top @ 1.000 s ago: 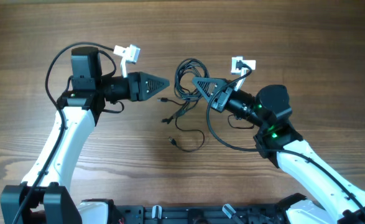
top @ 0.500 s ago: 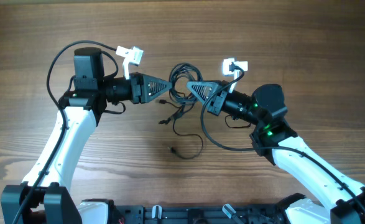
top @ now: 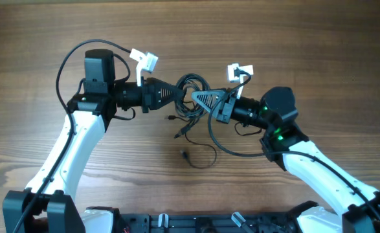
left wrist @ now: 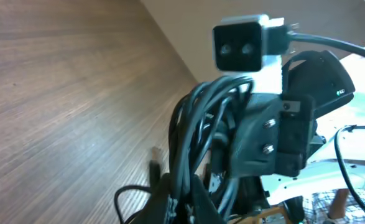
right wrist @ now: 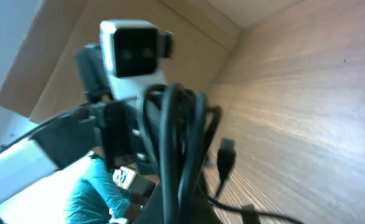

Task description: Untangle cables

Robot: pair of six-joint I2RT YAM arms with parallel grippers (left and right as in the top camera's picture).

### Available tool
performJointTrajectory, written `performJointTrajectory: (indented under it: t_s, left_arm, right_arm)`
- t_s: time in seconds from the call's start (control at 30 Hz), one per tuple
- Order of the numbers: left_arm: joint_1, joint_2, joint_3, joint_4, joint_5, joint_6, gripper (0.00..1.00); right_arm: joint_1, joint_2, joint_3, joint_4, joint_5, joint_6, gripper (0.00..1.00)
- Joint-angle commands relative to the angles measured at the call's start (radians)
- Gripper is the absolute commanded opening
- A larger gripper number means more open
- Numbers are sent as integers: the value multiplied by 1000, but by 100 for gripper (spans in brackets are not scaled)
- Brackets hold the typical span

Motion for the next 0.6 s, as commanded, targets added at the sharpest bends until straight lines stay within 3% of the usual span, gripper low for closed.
performJointTrajectory:
  t_s: [0.0, 0.03, 0.07, 0.17, 0.2, 0.37, 0.4, 0.53, 0.57]
  left_arm:
    - [-18, -2, 3, 75, 48, -101, 4]
    - [-11, -2, 3, 107, 48, -158, 4]
    - [-1, -2, 3, 142, 39, -225, 4]
    - [36, -2, 3, 185, -62, -411, 4]
    - [49, -2, 3, 182, -102, -460, 4]
    - [64, -2, 3, 180, -140, -562, 4]
    - [64, -2, 3, 180, -140, -562, 4]
    - [64, -2, 3, 180, -168, -573, 4]
    - [64, -2, 3, 180, -189, -605, 4]
  right_arm:
    - [7, 72, 5, -84, -20, -22, 12]
    - [7, 84, 5, -109, -20, -47, 18]
    - [7, 104, 5, -147, -12, -91, 35]
    - [7, 134, 5, -213, 26, -105, 44]
    - [7, 135, 6, -212, 26, -103, 59]
    - [7, 134, 6, -188, 41, -93, 56]
    - [7, 134, 6, -177, 37, -93, 61]
    - [7, 134, 6, -26, -69, -151, 98]
    - [7, 133, 6, 24, -94, -164, 98]
